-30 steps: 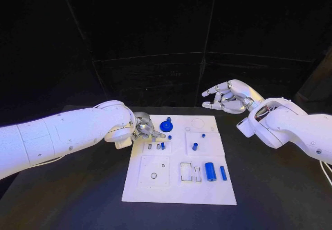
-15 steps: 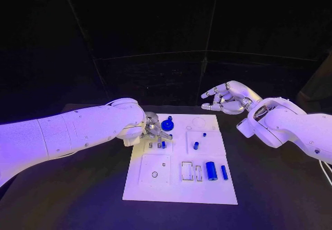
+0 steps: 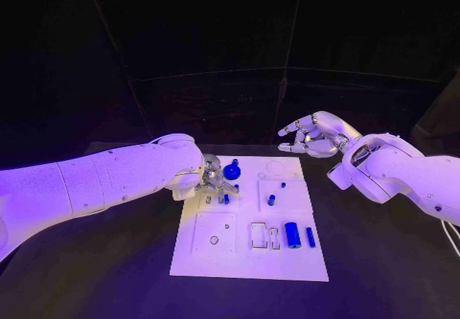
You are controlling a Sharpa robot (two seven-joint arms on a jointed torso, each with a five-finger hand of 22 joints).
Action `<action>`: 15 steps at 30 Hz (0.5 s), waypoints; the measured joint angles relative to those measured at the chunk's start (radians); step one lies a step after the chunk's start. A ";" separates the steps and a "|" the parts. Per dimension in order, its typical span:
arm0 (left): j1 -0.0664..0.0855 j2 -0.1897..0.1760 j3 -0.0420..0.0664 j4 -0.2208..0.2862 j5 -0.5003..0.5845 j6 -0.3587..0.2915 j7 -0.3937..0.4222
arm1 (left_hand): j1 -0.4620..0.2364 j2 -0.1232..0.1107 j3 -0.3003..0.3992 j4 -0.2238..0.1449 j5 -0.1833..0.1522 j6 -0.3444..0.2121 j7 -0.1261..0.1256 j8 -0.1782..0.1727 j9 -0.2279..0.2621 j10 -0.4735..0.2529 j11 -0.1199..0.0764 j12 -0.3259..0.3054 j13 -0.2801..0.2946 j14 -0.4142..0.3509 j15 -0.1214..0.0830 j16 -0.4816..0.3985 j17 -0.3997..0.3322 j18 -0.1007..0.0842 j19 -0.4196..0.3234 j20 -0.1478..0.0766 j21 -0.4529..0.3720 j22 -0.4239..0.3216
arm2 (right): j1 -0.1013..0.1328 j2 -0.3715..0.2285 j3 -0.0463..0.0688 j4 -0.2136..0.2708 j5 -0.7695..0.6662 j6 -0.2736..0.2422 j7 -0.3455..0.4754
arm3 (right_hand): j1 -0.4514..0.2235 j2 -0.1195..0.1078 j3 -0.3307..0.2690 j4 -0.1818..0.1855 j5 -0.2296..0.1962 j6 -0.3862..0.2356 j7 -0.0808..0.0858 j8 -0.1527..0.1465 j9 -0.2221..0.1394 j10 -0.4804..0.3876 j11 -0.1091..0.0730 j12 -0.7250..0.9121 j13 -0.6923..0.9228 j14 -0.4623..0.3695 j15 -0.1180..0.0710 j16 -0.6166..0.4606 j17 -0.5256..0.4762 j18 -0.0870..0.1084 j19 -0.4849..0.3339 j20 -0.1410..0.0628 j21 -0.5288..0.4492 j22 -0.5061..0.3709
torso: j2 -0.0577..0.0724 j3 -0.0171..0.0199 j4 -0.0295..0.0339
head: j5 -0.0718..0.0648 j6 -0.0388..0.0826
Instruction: Assemble the parts on the task board
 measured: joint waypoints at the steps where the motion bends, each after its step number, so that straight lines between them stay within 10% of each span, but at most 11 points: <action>1: 0.000 0.000 0.000 -0.001 0.000 0.002 -0.001 | 0.000 0.000 0.000 0.000 0.000 0.000 0.000 0.000 0.000 0.000 0.000 0.000 0.000 0.000 0.000 0.000 0.000 0.000 0.000 0.000 0.000 0.000 | 0.000 0.000 0.000 0.000 0.000 0.000 0.000 | 0.000 0.000 0.000 0.000 0.000 0.000 0.000 0.000 0.000 0.000 0.000 0.000 0.000 0.000 0.000 0.000 0.000 0.000 0.000 0.000 0.000 0.000 | 0.000 0.0000 0.0000 | 0.000 -0.001; 15: -0.001 0.019 -0.004 -0.021 -0.001 0.029 -0.014 | 0.015 0.015 0.007 -0.013 0.000 -0.003 -0.003 0.015 0.014 0.000 0.000 0.005 0.005 0.000 0.000 0.000 0.000 0.000 0.000 0.000 0.004 0.009 | 0.000 0.010 0.000 -0.004 -0.003 0.001 -0.004 | 0.000 0.000 -0.002 0.003 0.006 0.000 0.000 0.003 0.000 0.000 0.000 0.000 -0.003 -0.004 -0.004 -0.004 -0.005 0.000 -0.003 0.003 -0.005 -0.004 | 0.001 -0.0004 0.0000 | 0.001 -0.009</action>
